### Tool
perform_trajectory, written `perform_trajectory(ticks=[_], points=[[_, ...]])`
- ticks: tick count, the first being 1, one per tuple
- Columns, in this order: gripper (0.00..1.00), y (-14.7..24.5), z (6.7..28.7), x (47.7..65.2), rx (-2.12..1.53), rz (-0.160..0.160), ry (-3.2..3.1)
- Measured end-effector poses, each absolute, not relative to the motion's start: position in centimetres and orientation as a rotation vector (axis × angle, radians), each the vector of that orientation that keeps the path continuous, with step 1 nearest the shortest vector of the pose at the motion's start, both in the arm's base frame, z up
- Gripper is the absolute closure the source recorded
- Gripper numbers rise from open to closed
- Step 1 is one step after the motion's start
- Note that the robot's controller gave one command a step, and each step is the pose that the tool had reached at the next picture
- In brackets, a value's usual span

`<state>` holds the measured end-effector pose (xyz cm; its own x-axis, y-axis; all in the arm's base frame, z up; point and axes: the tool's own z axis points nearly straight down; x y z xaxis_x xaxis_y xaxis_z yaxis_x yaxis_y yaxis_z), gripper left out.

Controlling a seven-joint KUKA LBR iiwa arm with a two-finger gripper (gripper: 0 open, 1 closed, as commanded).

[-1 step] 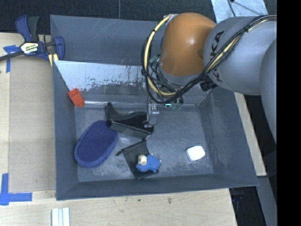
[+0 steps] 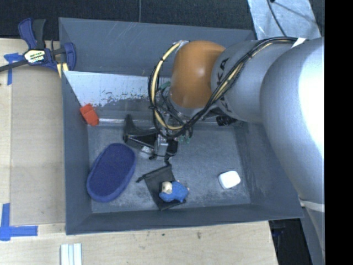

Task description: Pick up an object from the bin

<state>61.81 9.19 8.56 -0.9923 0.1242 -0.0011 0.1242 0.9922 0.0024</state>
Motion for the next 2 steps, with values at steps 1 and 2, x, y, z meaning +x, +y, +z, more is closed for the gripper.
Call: perform_trajectory(ticks=[1, 2], points=[[0.0, 10.75, 10.19, 60.67, 0.393, 0.002, 3.115], [0.0, 11.32, 10.02, 59.8, 0.622, -0.001, 3.082]])
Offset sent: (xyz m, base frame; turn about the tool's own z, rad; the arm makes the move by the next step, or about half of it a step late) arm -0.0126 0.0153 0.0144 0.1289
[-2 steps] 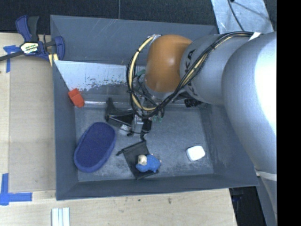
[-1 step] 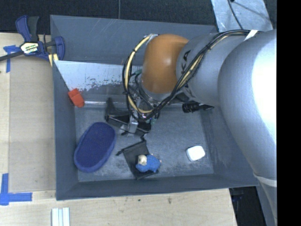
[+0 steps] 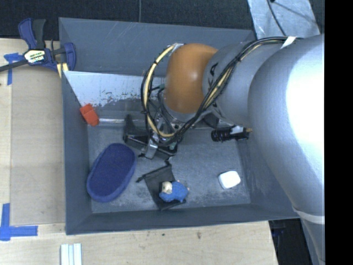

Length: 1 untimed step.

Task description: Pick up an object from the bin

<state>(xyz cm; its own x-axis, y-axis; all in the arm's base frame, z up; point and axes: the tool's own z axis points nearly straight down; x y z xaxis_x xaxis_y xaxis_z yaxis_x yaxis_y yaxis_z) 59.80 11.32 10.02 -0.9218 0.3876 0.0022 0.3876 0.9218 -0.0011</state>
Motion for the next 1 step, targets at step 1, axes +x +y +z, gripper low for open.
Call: perform_trajectory(ticks=[1], points=[[0.0, 11.62, 6.95, 59.28, -0.79, 0.001, -3.039]])
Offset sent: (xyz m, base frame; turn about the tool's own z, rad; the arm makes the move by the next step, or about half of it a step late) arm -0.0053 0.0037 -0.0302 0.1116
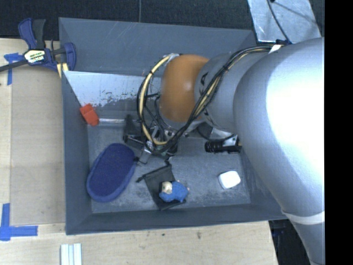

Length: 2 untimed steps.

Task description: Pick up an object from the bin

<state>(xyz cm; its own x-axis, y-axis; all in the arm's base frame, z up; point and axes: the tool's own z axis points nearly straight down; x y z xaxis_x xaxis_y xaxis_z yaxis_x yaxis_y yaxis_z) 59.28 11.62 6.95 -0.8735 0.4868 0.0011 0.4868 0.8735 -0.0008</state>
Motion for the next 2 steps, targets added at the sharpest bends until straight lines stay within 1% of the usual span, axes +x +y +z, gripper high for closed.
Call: perform_trajectory(ticks=[1, 2], points=[[0.0, 11.59, 7.0, 59.35, -0.789, 0.0, -3.041], [1.0, 11.51, 7.2, 59.55, -0.79, -0.001, -3.046]])
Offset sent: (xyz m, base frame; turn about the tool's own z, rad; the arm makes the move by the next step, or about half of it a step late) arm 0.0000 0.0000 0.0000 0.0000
